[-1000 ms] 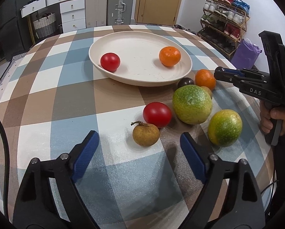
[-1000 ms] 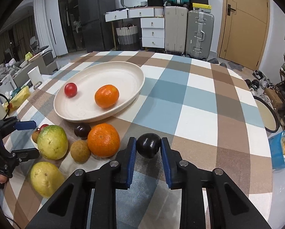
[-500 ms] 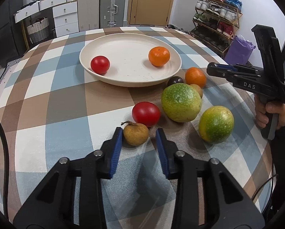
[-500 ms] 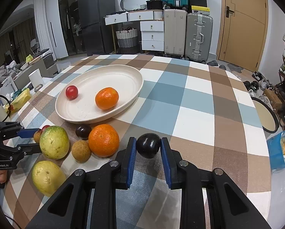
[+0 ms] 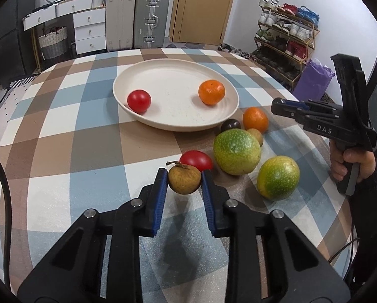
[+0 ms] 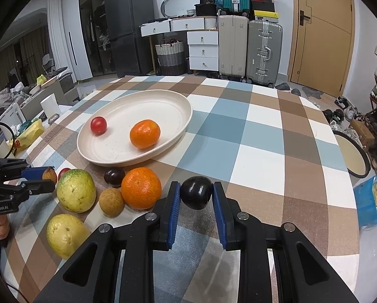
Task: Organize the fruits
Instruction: 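Lift and carry the pear in the left gripper over the plate while the right carries the plum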
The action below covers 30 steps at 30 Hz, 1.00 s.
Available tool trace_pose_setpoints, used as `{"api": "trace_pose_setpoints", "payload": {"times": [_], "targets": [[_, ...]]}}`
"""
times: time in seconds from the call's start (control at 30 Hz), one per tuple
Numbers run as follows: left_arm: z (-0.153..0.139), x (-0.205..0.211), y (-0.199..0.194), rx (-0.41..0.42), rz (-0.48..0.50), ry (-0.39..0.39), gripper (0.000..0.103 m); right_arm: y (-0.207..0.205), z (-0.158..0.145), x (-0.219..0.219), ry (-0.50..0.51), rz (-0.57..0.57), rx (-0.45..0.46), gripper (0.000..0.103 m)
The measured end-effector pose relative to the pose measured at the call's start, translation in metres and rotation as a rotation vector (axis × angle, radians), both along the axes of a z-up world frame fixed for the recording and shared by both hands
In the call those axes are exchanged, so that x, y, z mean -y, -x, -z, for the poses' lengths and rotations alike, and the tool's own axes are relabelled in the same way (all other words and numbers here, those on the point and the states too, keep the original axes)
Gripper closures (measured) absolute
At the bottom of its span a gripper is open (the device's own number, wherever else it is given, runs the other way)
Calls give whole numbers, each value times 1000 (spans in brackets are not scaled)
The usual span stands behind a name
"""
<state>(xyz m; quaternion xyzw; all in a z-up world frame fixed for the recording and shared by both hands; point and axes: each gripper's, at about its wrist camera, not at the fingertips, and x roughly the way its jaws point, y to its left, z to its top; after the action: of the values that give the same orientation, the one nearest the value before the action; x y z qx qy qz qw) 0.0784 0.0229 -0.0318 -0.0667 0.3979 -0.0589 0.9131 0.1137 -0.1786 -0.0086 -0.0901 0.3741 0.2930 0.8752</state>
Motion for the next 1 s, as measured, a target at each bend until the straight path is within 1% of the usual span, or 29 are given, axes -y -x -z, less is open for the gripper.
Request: {"api": "trace_pose_setpoints", "payload": {"times": [0.2,0.47,0.6,0.73,1.0], "targets": [[-11,-4,3,49,-39,5,79,3,-8,1,-44,-14,16,77],[-22,-8,-2,98,-87,-5,78,7,-21,-5,-71,-32,41,77],[-26,-11,-13,124,-108,16,79,6,-30,-7,-97,-24,49,77],[-30,-12,-24,138,-125,-8,79,5,-34,-12,-100,-21,58,77],[-38,-19,-45,162,-143,-5,79,0,-43,-23,-116,-35,63,77]]}}
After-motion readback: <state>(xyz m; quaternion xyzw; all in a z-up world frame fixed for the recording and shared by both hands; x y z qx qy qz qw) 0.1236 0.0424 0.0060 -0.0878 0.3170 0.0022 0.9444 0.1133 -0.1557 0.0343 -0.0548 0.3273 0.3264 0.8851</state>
